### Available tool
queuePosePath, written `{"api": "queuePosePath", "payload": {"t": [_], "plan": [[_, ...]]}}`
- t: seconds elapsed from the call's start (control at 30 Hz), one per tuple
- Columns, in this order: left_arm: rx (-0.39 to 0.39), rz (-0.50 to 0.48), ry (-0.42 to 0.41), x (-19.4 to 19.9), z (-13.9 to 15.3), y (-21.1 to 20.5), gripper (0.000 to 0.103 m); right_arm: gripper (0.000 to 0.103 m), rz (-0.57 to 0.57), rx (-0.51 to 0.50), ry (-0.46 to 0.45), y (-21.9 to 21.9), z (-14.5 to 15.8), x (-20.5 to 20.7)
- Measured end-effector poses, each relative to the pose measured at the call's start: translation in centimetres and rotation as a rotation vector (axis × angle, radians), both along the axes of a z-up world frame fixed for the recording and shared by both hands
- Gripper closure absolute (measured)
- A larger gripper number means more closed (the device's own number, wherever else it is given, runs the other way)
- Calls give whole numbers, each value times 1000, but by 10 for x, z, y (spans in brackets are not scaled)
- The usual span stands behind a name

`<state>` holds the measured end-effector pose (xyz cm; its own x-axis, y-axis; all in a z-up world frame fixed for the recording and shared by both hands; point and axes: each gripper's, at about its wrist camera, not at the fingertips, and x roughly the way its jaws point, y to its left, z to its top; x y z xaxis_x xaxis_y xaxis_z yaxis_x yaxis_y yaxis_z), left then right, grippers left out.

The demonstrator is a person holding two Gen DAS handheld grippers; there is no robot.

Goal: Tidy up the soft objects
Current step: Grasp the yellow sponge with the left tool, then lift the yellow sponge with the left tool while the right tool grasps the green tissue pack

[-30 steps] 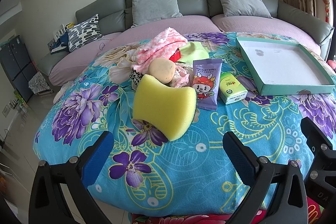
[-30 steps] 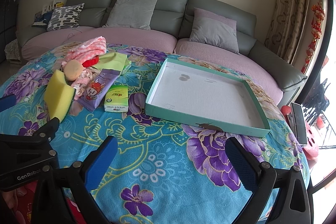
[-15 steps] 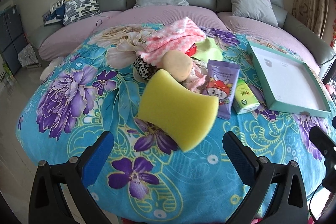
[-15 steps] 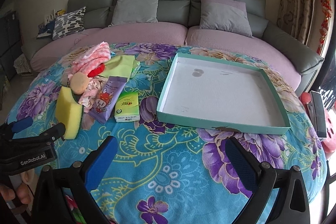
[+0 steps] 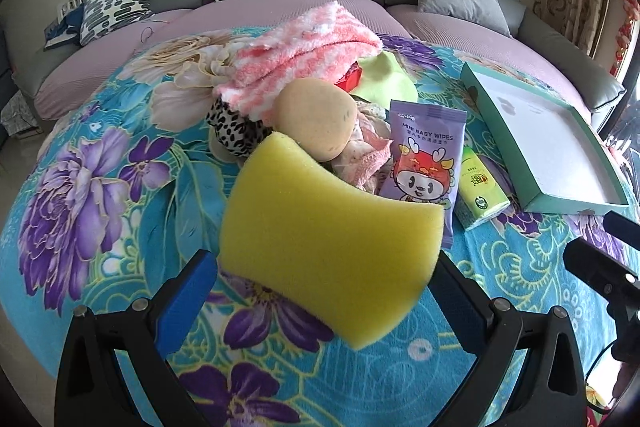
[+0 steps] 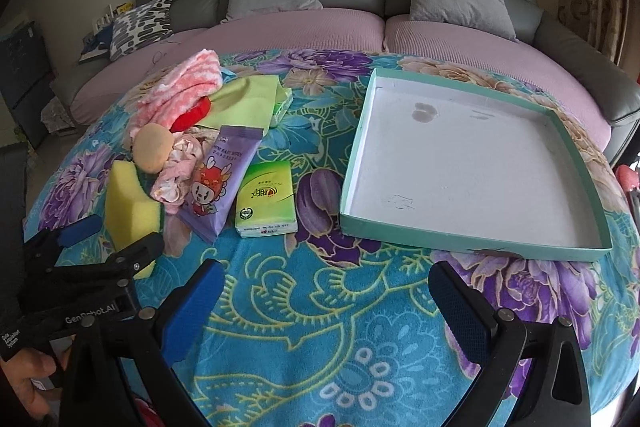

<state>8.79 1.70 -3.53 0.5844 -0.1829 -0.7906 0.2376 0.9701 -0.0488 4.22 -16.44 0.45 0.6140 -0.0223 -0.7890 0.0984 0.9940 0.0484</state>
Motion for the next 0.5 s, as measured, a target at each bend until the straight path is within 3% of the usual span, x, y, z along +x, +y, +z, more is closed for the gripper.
{"api": "queuePosePath", "payload": {"t": [0.5], "plan": [[-29,-55,-45,8,-6,4,3,0,23,19,19,7,-14,16]]}}
